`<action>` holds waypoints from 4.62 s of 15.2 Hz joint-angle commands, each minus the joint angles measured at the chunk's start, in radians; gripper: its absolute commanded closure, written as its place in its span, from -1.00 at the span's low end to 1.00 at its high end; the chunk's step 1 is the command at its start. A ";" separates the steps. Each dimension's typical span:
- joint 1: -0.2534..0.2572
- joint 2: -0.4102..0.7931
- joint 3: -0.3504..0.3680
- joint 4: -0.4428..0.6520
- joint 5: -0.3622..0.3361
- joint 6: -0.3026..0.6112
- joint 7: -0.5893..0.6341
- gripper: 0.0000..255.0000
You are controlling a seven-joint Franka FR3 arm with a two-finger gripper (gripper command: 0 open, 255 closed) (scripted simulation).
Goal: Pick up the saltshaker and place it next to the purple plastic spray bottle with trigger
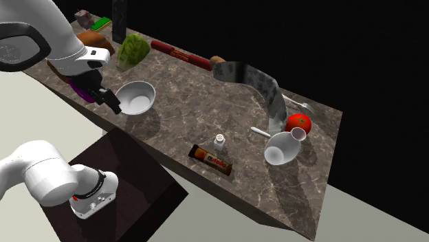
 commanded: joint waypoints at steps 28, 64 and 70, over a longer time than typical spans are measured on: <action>-0.135 0.731 -0.461 0.380 -0.049 0.516 -0.526 -1.00; -0.164 0.868 -0.493 0.497 0.026 0.542 -0.618 1.00; -0.163 0.852 -0.492 0.560 0.021 0.464 -0.619 1.00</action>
